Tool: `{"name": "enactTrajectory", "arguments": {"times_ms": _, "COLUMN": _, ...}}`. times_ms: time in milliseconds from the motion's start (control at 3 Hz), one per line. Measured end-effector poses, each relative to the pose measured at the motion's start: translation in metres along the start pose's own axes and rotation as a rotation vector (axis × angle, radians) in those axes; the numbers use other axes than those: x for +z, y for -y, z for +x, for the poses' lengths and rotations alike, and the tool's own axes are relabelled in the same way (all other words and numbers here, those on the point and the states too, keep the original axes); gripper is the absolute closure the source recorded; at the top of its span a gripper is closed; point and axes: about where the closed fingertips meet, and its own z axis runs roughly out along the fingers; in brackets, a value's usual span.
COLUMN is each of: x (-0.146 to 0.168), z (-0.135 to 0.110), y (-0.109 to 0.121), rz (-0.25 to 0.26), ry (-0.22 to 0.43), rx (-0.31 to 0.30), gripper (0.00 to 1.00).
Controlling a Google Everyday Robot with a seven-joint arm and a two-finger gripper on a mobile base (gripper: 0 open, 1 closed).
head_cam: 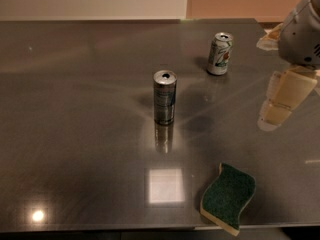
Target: Pick redbull can
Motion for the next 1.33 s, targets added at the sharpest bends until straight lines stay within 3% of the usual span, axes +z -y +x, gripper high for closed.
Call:
{"name": "enactTrajectory", "arguments": {"times_ms": 667, "x": 0.019, "z": -0.056, "y": 0.0, "rz": -0.069, "ry": 0.174, "rx": -0.063, "gripper": 0.0}}
{"name": "enactTrajectory", "arguments": {"times_ms": 1333, "x": 0.042, "z": -0.1, "y": -0.005, "rz": -0.154, "ry": 0.319, "rx": -0.079, "gripper": 0.0}}
